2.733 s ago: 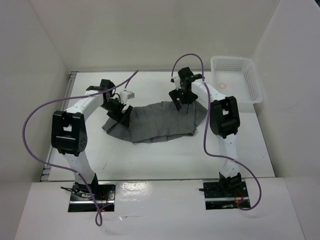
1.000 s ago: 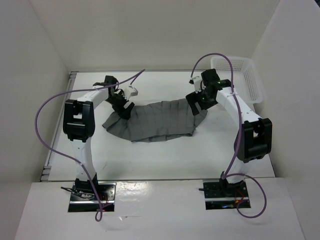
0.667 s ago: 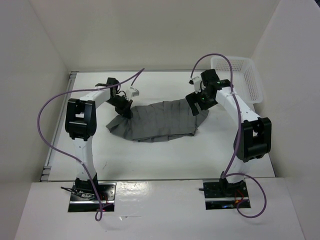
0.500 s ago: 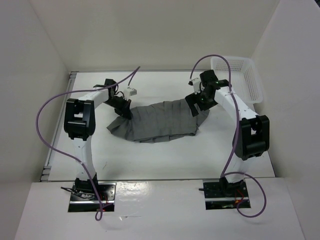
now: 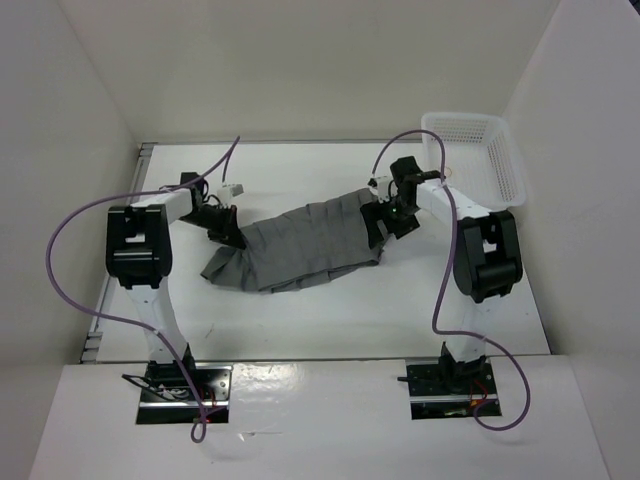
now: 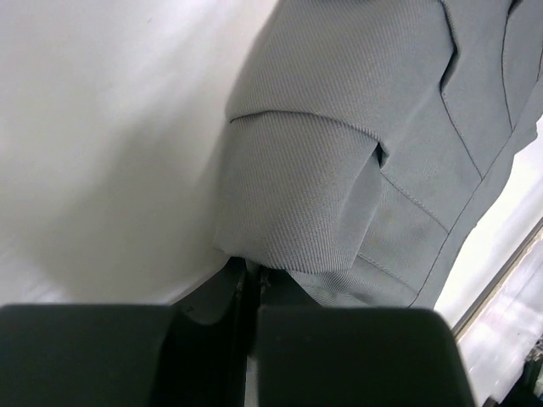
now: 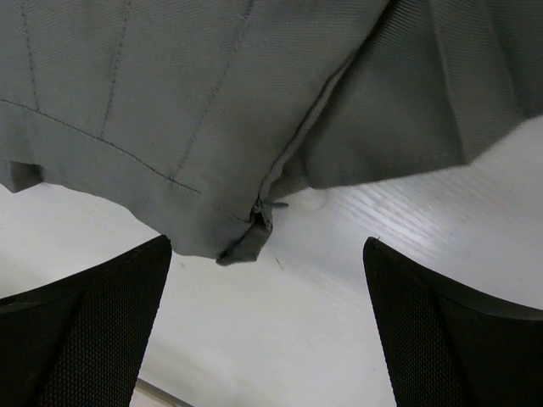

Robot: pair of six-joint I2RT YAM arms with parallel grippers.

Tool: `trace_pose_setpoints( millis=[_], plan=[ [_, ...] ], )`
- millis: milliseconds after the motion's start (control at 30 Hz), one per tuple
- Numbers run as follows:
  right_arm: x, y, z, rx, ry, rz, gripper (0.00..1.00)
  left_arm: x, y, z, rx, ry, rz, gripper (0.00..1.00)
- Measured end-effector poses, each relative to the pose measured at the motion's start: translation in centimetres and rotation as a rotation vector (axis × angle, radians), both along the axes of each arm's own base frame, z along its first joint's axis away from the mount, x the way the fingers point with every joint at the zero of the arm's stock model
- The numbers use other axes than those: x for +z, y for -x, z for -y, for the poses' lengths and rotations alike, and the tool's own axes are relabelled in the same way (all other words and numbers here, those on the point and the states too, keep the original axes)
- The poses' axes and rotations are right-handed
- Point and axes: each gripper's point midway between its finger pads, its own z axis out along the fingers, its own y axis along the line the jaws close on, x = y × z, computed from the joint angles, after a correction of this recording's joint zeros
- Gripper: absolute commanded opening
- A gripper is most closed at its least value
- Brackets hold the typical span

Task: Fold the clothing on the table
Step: Fold the skirt

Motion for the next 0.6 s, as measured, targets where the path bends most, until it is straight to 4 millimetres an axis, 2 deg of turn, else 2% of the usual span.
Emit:
trace_pose_setpoints(
  millis=[233,367,433,600],
  plan=[
    [-2.0,-1.0,-2.5,0.024,-0.121,-0.058,0.94,-0.1,1.0,-0.9,0.044,-0.008,-0.02,0.0],
    [-2.7,-1.3,-3.0,0.025,-0.16,-0.072,0.94,-0.1,1.6,-1.4,0.068,-0.02,-0.034,0.0],
    [-2.5,-1.9,-2.7,0.016,-0.175,-0.054,0.94,0.0,1.7,-1.6,0.073,-0.026,-0.034,0.0],
    [-2.3,-4.0,0.3,-0.065,-0.197,-0.008,0.94,0.0,2.2,-2.0,0.08,-0.051,-0.035,0.0]
  ],
)
